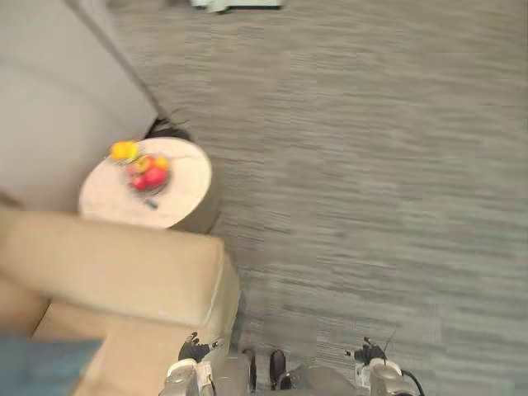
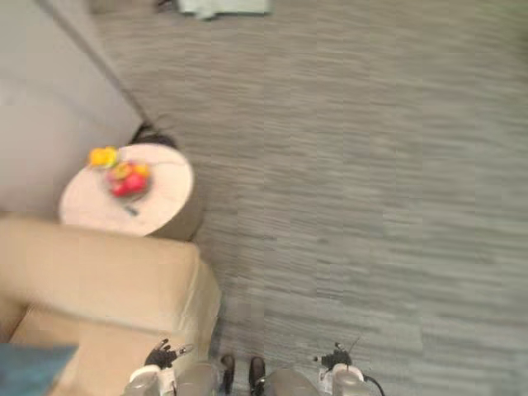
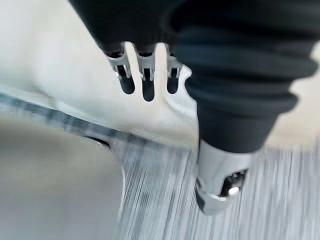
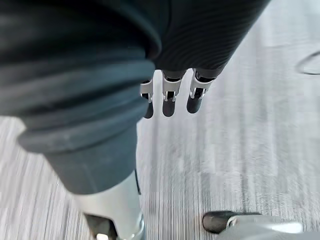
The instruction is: Pick up cushions and gather them together orderly.
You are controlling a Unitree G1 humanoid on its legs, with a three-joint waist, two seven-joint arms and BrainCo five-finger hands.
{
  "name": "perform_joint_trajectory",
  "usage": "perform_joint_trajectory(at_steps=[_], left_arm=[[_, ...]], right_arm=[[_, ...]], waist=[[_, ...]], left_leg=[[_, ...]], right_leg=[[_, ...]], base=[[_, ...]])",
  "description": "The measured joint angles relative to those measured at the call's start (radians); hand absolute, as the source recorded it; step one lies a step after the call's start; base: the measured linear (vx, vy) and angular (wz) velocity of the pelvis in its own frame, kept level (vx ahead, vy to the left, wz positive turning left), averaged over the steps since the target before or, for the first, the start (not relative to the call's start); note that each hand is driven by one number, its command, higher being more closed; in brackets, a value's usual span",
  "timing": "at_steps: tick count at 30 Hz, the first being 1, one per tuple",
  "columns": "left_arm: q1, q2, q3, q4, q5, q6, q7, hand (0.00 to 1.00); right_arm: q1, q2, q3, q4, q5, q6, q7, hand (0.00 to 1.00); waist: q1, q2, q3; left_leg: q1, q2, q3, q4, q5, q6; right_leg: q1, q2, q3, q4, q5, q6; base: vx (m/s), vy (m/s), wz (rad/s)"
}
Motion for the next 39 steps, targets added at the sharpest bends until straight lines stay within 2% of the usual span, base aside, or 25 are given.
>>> perform_joint_trajectory(at_steps=[2,3,4,5,6,7,8,9,10,11,14,16,18,21,22,23,25,28,31,32,33,35,36,38,39], left_arm=[[-0.002,-0.007,0.027,-0.002,-0.001,0.0,0.001,0.0],[0.006,-0.012,0.029,0.0,-0.001,0.005,0.001,0.0],[0.011,-0.01,0.032,-0.002,-0.004,0.008,0.001,0.0],[0.01,-0.007,0.033,0.0,-0.017,0.014,0.002,0.0],[0.012,0.005,0.02,0.004,-0.019,0.017,0.002,0.0],[0.012,0.009,0.013,0.006,-0.019,0.017,0.001,0.0],[0.011,0.007,0.005,0.013,-0.019,0.017,0.0,0.0],[0.01,0.012,0.002,0.023,-0.023,0.017,0.0,0.0],[0.01,0.019,-0.001,0.027,-0.023,0.018,0.0,0.0],[0.009,0.03,-0.006,0.035,-0.021,0.019,0.0,0.0],[-0.002,0.026,-0.006,0.055,-0.017,0.019,-0.004,0.0],[-0.004,0.014,0.025,0.033,-0.021,0.014,-0.008,0.0],[-0.003,0.004,0.032,0.02,-0.022,0.013,-0.007,0.0],[-0.002,-0.014,0.037,-0.012,-0.031,0.01,-0.007,0.0],[0.0,-0.022,0.038,-0.032,-0.04,0.009,-0.007,0.0],[0.001,-0.026,0.039,-0.039,-0.042,0.009,-0.008,0.0],[0.003,-0.032,0.068,-0.049,-0.048,0.007,-0.007,0.0],[0.0,-0.018,0.08,-0.051,-0.048,0.014,-0.007,0.0],[-0.009,-0.008,0.049,-0.043,-0.046,0.02,0.001,0.0],[-0.013,0.0,0.019,-0.037,-0.045,0.021,0.002,0.0],[-0.019,0.002,-0.011,-0.035,-0.044,0.021,0.002,0.0],[-0.039,0.001,-0.026,-0.035,-0.044,0.021,0.002,0.0],[-0.037,0.003,-0.027,-0.035,-0.043,0.02,0.002,0.0],[-0.04,0.014,-0.051,-0.033,-0.037,0.019,0.002,0.0],[-0.043,0.022,-0.07,-0.013,-0.034,0.02,0.001,0.0]], right_arm=[[0.016,0.01,-0.012,-0.032,0.001,0.002,-0.001,0.0],[0.021,0.025,-0.024,-0.031,0.001,-0.001,-0.001,0.0],[0.017,0.033,-0.028,-0.03,0.001,-0.001,0.001,0.0],[0.003,0.055,-0.034,-0.027,-0.002,0.0,0.002,0.0],[-0.008,0.055,-0.033,-0.026,0.001,-0.001,0.005,0.0],[-0.01,0.055,-0.033,-0.026,0.001,-0.002,0.005,0.0],[-0.014,0.055,-0.03,-0.023,0.001,-0.004,0.008,0.0],[-0.019,0.053,-0.031,-0.017,0.001,-0.004,0.01,0.0],[-0.018,0.053,-0.031,-0.016,0.001,-0.005,0.01,0.0],[-0.015,0.055,-0.031,-0.014,0.001,-0.005,0.009,0.0],[-0.012,0.045,-0.042,0.025,0.012,-0.012,0.007,0.0],[0.009,0.046,-0.05,0.014,0.044,-0.015,-0.002,0.0],[0.013,0.043,-0.06,0.016,0.063,-0.015,-0.006,0.0],[0.009,0.047,-0.08,0.012,0.085,-0.013,-0.012,0.0],[0.01,0.046,-0.081,0.008,0.085,-0.012,-0.014,0.0],[0.01,0.046,-0.081,0.007,0.085,-0.013,-0.015,0.0],[0.012,0.057,-0.081,0.003,0.109,-0.011,-0.024,0.0],[0.026,0.103,-0.099,-0.032,0.123,-0.013,-0.028,0.0],[0.027,0.125,-0.12,-0.073,0.131,-0.014,-0.028,0.0],[0.022,0.123,-0.12,-0.074,0.131,-0.019,-0.027,0.0],[0.015,0.118,-0.119,-0.076,0.131,-0.022,-0.027,0.0],[0.003,0.12,-0.116,-0.076,0.13,-0.024,-0.026,0.0],[-0.015,0.117,-0.115,-0.062,0.13,-0.023,-0.026,0.0],[-0.032,0.112,-0.114,-0.06,0.13,-0.024,-0.026,0.0],[-0.043,0.098,-0.108,-0.059,0.129,-0.023,-0.026,0.0]], waist=[[-0.005,-0.005,-0.006],[0.001,-0.008,-0.013],[0.007,-0.01,-0.015],[0.021,-0.01,-0.016],[0.017,-0.011,-0.017],[0.016,-0.01,-0.018],[0.016,-0.01,-0.021],[0.017,-0.013,-0.022],[0.015,-0.019,-0.026],[0.013,-0.029,-0.029],[0.008,-0.021,-0.032],[0.007,-0.012,-0.019],[0.019,-0.011,-0.012],[0.03,-0.004,-0.003],[0.043,0.002,0.0],[0.049,0.005,0.001],[0.075,-0.008,-0.016],[0.076,-0.051,-0.03],[0.069,-0.051,-0.021],[0.066,-0.05,-0.019],[0.052,-0.045,-0.017],[0.046,-0.042,-0.016],[0.041,-0.039,-0.015],[0.023,-0.036,-0.012],[0.007,-0.032,-0.007]], left_leg=[[0.022,0.012,0.058,-0.031,-0.001,0.006],[0.046,0.03,0.111,-0.07,0.003,0.013],[0.058,0.033,0.134,-0.087,0.005,0.015],[0.092,0.041,0.185,-0.114,0.005,0.015],[0.121,0.043,0.224,-0.13,0.005,0.015],[0.129,0.045,0.236,-0.136,0.005,0.015],[0.151,0.049,0.266,-0.149,0.005,0.015],[0.171,0.054,0.29,-0.15,0.005,0.015],[0.18,0.059,0.297,-0.146,0.005,0.014],[0.19,0.06,0.302,-0.143,0.0,0.006],[0.137,0.149,0.327,0.044,-0.023,-0.031],[0.001,0.233,0.306,0.405,-0.056,0.007],[-0.041,0.212,0.264,0.444,-0.089,-0.016],[-0.142,0.088,0.191,0.25,-0.094,-0.022],[-0.185,0.044,0.125,0.111,-0.048,-0.024],[-0.195,0.035,0.102,0.057,-0.022,-0.028],[-0.195,0.031,0.071,0.015,0.119,-0.006],[-0.184,0.05,0.169,0.069,0.053,0.026],[-0.067,0.074,0.257,0.07,-0.034,0.039],[-0.002,0.076,0.283,0.058,-0.066,0.038],[0.051,0.083,0.303,0.04,-0.084,0.036],[0.128,0.109,0.344,-0.016,-0.095,0.025],[0.177,0.131,0.381,-0.063,-0.089,0.015],[0.221,0.147,0.41,-0.117,-0.08,0.0],[0.249,0.155,0.433,-0.158,-0.072,-0.014]], right_leg=[[-0.013,0.003,0.043,0.015,-0.004,0.009],[-0.033,-0.001,0.035,0.054,-0.052,0.076],[-0.046,-0.015,-0.005,0.082,-0.079,0.112],[-0.079,-0.083,-0.153,0.161,-0.114,0.16],[-0.097,-0.173,-0.355,0.228,-0.157,0.151],[-0.101,-0.212,-0.443,0.261,-0.171,0.132],[-0.109,-0.302,-0.622,0.338,-0.195,0.083],[-0.116,-0.386,-0.723,0.389,-0.207,0.054],[-0.127,-0.415,-0.719,0.365,-0.193,0.05],[-0.125,-0.421,-0.678,0.296,-0.16,0.063],[-0.089,-0.337,-0.634,0.246,-0.173,0.046],[-0.013,-0.263,-0.596,0.186,-0.186,0.023],[0.027,-0.237,-0.559,0.162,-0.191,0.015],[0.075,-0.214,-0.447,0.115,-0.199,0.001],[0.076,-0.199,-0.382,0.096,-0.207,0.002],[0.079,-0.19,-0.352,0.091,-0.211,0.008],[0.087,-0.17,-0.218,0.074,-0.221,0.045],[0.075,-0.196,-0.129,0.109,-0.221,0.083],[-0.065,-0.26,-0.185,0.487,-0.197,0.209],[-0.122,-0.328,-0.279,0.664,-0.195,0.212],[-0.154,-0.387,-0.371,0.73,-0.202,0.179],[-0.205,-0.428,-0.485,0.691,-0.216,0.137],[-0.238,-0.422,-0.539,0.586,-0.215,0.13],[-0.293,-0.406,-0.564,0.435,-0.169,0.122],[-0.335,-0.38,-0.546,0.281,-0.077,0.129]], base=[[0.2,0.07,-0.78],[0.13,0.058,-0.77],[0.18,0.08,-1.15],[0.17,0.043,-1.08],[0.13,0.031,-0.95],[0.09,-0.025,-0.67],[0.12,-0.049,-0.69],[0.17,-0.115,-0.77],[0.15,-0.141,-0.65],[0.21,-0.294,-0.5],[0.19,-0.313,-0.43],[0.18,-0.269,-0.56],[0.14,-0.098,-0.79],[0.2,-0.025,-1.17],[0.19,0.045,-1.24],[0.25,0.081,-1.69],[0.42,0.132,-1.7],[0.48,0.089,-1.22],[0.41,0.098,-1.06],[0.35,0.059,-0.65],[0.34,0.043,-0.51],[0.36,-0.019,-0.54],[0.45,-0.074,-0.79],[0.39,-0.104,-0.56],[0.43,-0.173,-0.4]])
